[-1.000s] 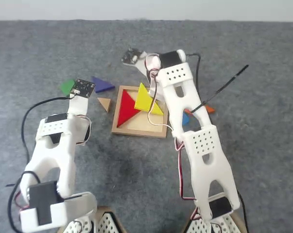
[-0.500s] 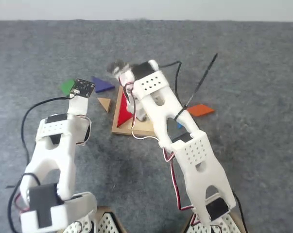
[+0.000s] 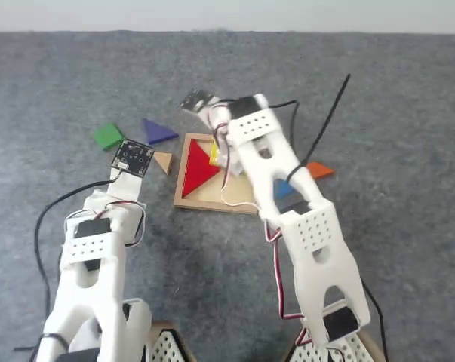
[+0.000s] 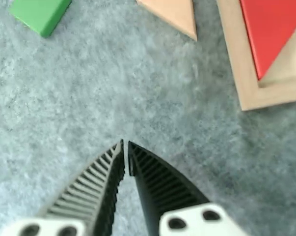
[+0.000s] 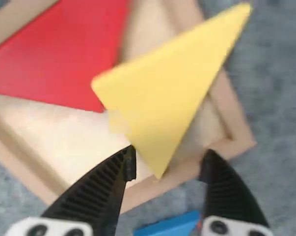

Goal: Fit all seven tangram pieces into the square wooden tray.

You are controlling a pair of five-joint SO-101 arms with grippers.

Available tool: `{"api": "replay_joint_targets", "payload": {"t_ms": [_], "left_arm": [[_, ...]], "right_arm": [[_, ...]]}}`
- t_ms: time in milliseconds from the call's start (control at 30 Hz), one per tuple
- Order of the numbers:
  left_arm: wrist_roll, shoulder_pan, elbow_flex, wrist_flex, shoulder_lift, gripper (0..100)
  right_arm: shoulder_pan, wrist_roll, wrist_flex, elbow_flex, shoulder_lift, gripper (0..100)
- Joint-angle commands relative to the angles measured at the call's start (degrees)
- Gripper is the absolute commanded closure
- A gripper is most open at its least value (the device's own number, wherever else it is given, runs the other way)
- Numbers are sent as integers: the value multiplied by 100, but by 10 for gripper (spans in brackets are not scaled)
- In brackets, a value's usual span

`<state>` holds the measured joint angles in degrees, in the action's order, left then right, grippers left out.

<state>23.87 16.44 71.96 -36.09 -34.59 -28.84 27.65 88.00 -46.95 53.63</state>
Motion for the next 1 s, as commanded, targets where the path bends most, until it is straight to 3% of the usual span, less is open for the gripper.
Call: {"api": "replay_joint_targets", "payload": {"t_ms": [0,267,467,600,700,900,967], "left_arm": [[62,-53,-57,105,-185,985],[62,-62,-57,105,-176,985],[62,-62,-57,105,-176,985],[62,-62,-57,97,-176,985],[62,-62,-57,97,-185,985],[70,-62,-40,97,-193,985],[70,-62,-40,97,-202,985]], "right_arm": [[242,229,-312,-44,-31,864],[347,1451,136,-246,-75,815],[497,1618,532,-1231,-84,812],[497,1407,1385,-2479,-48,811],[356,149,1402,-3314,-13,809],[-303,-4378,145,-3393,549,807],[-374,-4905,-444,-3323,963,807]]}}
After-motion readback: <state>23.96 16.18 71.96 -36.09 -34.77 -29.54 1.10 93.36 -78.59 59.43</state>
